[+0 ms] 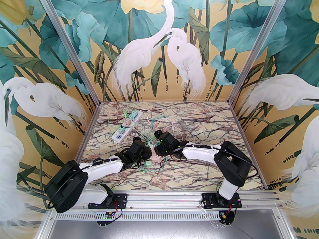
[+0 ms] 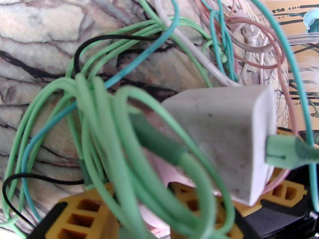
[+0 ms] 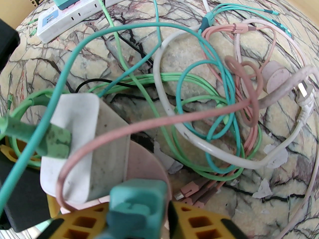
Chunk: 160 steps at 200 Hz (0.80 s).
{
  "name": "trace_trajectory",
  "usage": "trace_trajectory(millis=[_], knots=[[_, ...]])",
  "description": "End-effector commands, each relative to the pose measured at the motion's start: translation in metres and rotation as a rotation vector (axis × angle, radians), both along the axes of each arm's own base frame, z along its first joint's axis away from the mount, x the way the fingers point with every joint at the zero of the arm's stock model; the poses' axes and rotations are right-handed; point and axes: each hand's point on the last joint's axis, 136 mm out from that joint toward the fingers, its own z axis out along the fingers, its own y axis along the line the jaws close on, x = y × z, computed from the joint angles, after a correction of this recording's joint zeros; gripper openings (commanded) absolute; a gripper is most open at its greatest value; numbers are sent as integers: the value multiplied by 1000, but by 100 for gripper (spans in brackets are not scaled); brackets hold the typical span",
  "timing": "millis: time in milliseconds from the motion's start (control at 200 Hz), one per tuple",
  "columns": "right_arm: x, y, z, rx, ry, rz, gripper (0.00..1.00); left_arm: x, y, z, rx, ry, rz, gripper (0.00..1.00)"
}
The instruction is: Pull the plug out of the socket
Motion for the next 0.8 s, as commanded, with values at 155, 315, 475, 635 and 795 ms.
trace_trajectory(millis=[155, 315, 475, 635, 795], knots=[[-6, 9, -2, -29, -24, 22, 31, -4, -8, -12, -39, 47, 6, 36], [-8, 10, -2, -27, -20, 11, 28, -8, -4, -20, -17, 78, 21, 27], [-8, 7, -1, -22, -21, -8, 28, -11, 1, -24, 4, 91, 20, 28], [-9, 8, 5, 17, -3, -21, 27, -17, 11, -33, 72, 130, 27, 28], [-6, 4, 13, 55, 8, -42, 27, -22, 22, -42, 148, 170, 34, 27]])
